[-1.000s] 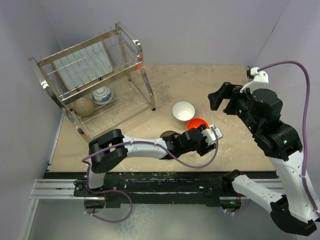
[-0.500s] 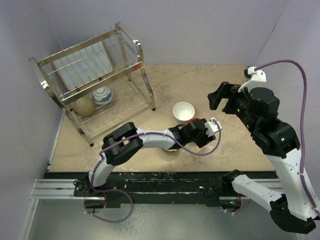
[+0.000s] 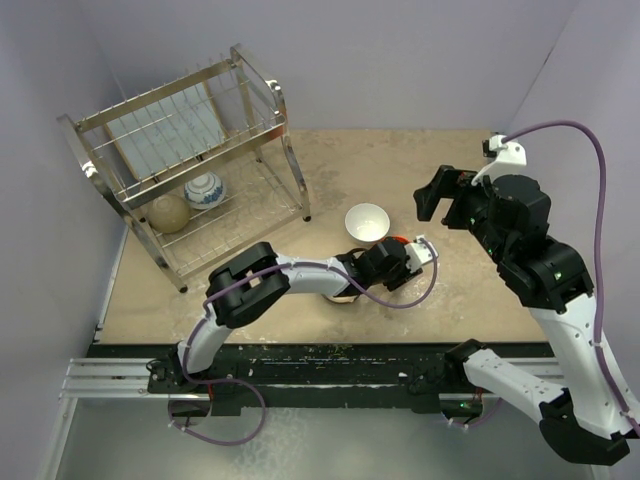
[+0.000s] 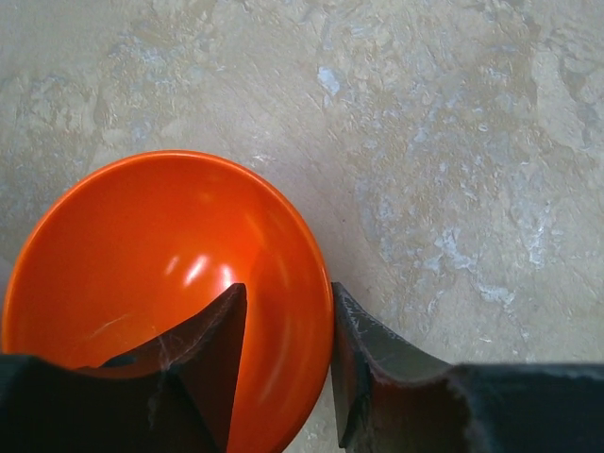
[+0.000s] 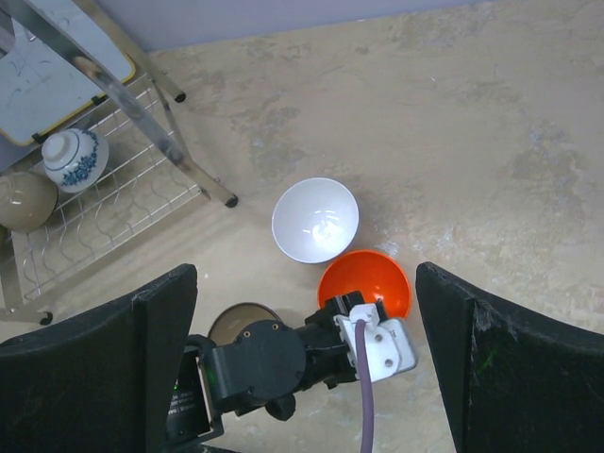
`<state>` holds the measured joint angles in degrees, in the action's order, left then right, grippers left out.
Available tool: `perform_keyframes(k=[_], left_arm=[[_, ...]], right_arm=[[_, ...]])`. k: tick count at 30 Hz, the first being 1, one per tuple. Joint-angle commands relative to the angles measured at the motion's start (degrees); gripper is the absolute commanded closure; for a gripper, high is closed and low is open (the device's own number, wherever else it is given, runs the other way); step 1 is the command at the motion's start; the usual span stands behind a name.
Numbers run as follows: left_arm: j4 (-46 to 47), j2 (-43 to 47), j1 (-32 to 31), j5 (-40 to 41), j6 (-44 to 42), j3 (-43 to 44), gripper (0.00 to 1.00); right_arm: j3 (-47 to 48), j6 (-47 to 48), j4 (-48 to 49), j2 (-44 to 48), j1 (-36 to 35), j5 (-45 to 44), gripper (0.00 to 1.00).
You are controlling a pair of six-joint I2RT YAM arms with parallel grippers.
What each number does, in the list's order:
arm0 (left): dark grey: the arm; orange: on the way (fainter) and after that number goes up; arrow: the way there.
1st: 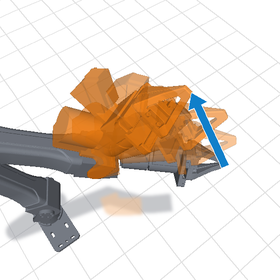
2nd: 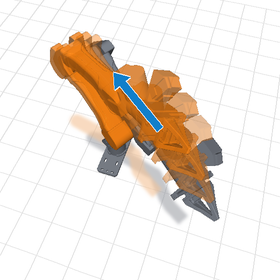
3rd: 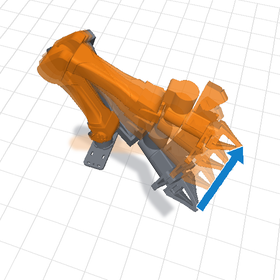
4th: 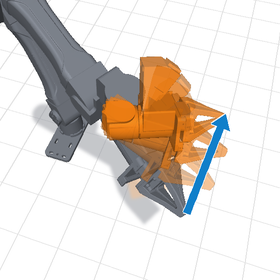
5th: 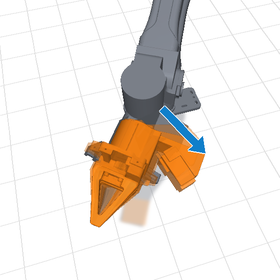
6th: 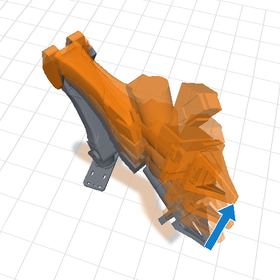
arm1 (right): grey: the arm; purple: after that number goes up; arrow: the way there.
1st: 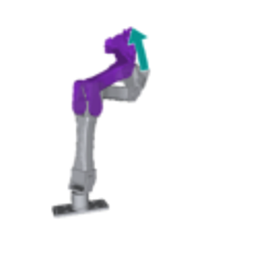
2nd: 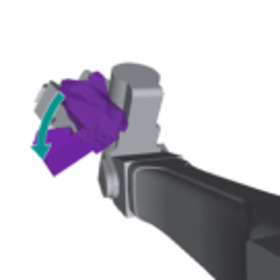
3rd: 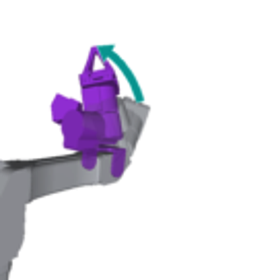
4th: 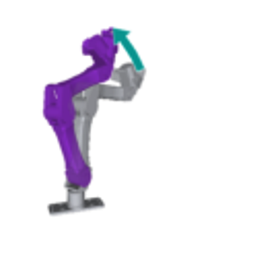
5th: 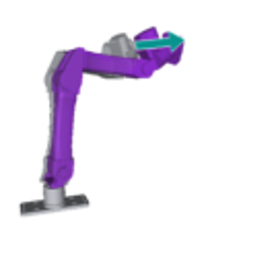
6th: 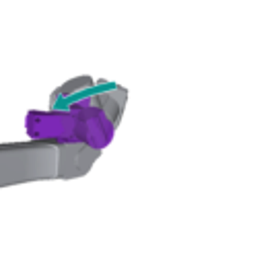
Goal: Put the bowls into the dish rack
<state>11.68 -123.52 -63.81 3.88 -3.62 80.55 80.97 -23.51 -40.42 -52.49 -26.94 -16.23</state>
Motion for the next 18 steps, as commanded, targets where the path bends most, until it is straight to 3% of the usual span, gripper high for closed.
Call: perform_keyframes(k=[1, 12, 18], left_arm=[[3.00, 0.24, 0.18, 0.49, 0.45, -0.60, 0.59], [5.08, 5.99, -1.67, 1.13, 2.36, -4.80, 0.98], [4.43, 13.82, -4.09, -1.48, 5.93, -8.28, 1.00]], right_arm=[[-0.23, 0.75, 1.89, 0.94, 0.22, -1.33, 0.01], [1.11, 0.15, -0.34, 2.40, 0.26, -5.17, 0.01], [1.44, 0.13, -0.78, 2.67, 0.26, -6.12, 0.01]])
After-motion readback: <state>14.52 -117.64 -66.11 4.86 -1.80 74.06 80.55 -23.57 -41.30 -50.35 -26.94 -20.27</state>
